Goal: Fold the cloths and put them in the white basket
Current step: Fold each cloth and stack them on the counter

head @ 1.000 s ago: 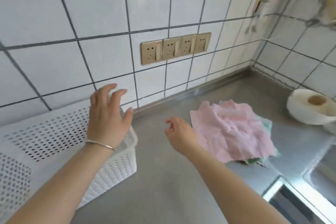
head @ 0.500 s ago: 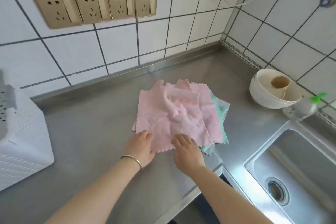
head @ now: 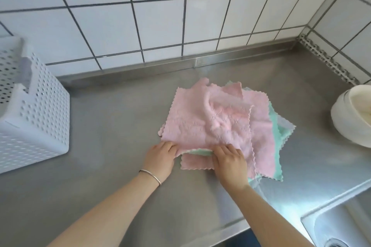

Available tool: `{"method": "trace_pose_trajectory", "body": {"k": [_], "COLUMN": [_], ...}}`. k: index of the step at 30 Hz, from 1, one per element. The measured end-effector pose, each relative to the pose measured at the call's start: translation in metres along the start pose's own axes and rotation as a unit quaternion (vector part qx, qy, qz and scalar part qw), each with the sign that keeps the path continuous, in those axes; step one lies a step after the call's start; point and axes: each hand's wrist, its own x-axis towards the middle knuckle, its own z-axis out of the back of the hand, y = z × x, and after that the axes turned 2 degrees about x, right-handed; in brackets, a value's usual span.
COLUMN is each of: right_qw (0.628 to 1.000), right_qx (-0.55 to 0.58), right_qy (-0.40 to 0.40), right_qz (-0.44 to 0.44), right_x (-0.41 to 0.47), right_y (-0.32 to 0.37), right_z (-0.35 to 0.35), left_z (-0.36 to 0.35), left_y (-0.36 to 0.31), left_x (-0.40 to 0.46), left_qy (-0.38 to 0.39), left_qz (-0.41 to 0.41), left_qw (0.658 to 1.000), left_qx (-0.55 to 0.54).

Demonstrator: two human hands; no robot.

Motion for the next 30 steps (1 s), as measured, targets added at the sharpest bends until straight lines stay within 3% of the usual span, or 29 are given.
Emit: {"method": "trace_pose_trajectory", "body": {"k": [5, 9, 13, 16, 21, 26, 30], "right_qw": [0.995, 0.987, 0.978, 0.981, 0.994, 0.992, 0.977], "right_qx": [-0.001, -0.018, -0.015, -0.020, -0.046, 0.061, 0.201], "right_qy": [-0.016, -0.047, -0.108, -0.116, -0.027, -0.105, -0.067], "right_qz": [0.100, 0.154, 0.175, 0.155, 0.097, -0.020, -0.020], "right_x": [-0.001, -0.011, -0.012, -0.015, -0.022, -0.007, 0.028], "right_y": [-0.022, -0.034, -0.034, -0.031, -0.027, -0.016, 0.021], "right_z": [0.001, -0.010, -0.022, -0.024, 0.001, 0.072, 0.121], "left_z": [-0.009, -0.013, -0.020, -0.019, -0.004, 0.062, 0.133], "left_y": [0.023, 0.038, 0.045, 0.041, 0.025, 0.035, 0.053], "left_x": [0.004, 0.011, 0.011, 0.007, -0.024, -0.072, -0.108], "left_qy": [-0.093, -0.139, -0.153, -0.115, -0.113, -0.192, -0.279], "left_qz": [-0.016, -0.089, -0.108, -0.051, -0.006, 0.039, 0.089], "left_qw": [0.991, 0.984, 0.980, 0.989, 0.993, 0.978, 0.940], "left_qx": [-0.096, -0.071, -0.065, -0.078, -0.044, -0.068, -0.173]}}
